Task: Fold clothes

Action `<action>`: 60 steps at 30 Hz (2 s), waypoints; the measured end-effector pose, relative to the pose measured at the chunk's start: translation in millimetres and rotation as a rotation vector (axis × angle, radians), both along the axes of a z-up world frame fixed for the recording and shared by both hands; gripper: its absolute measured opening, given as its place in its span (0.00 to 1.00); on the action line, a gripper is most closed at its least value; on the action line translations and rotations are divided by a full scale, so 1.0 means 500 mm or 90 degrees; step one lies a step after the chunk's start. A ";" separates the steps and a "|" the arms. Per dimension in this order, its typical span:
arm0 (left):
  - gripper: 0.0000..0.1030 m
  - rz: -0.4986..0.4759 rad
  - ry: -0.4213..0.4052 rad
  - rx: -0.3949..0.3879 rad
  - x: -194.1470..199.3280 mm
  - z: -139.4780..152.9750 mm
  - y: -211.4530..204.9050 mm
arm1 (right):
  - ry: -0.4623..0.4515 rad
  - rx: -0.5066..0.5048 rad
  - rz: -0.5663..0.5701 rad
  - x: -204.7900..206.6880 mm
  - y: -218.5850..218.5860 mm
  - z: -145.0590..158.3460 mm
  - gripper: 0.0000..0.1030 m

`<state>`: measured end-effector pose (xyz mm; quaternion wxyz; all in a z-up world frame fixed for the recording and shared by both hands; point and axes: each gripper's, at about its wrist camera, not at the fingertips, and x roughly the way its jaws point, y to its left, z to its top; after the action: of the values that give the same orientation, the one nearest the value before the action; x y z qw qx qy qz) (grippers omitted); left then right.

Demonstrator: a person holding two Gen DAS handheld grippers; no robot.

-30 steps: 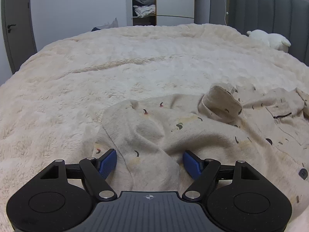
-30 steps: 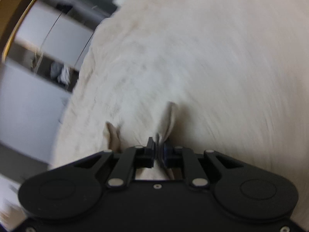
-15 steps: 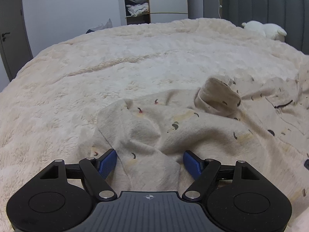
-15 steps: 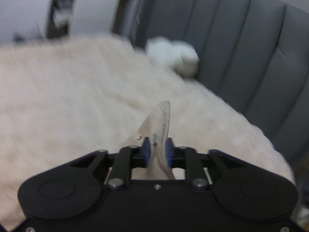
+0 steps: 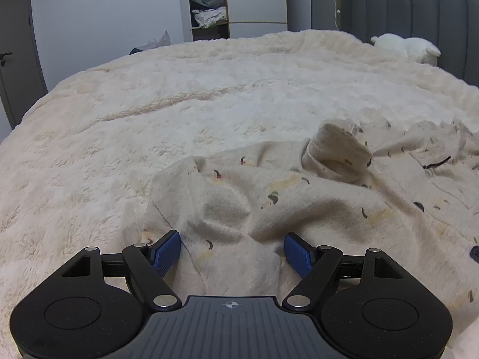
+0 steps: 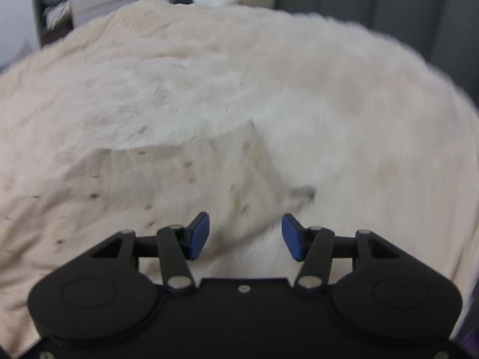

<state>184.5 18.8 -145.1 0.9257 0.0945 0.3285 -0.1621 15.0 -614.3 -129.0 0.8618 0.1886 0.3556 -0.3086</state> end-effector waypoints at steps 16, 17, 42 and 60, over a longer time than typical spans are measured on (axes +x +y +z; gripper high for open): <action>0.68 -0.164 0.087 -0.077 0.132 0.152 -0.126 | -0.150 0.068 0.122 -0.047 0.286 -0.020 0.62; 0.65 -0.183 0.108 -0.054 0.146 0.145 -0.150 | -0.149 0.068 0.123 -0.046 0.287 -0.020 0.62; 0.39 0.200 -0.017 0.031 0.548 0.222 -0.203 | -0.185 0.086 0.116 -0.033 0.264 -0.043 0.62; 0.76 0.118 0.036 -0.129 0.157 0.092 0.000 | -0.098 0.011 0.251 0.033 0.379 -0.002 0.62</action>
<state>263.1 18.9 -99.0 0.9320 -0.0345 0.3435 -0.1109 31.6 -424.8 -130.2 0.9284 0.1460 0.3214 -0.1157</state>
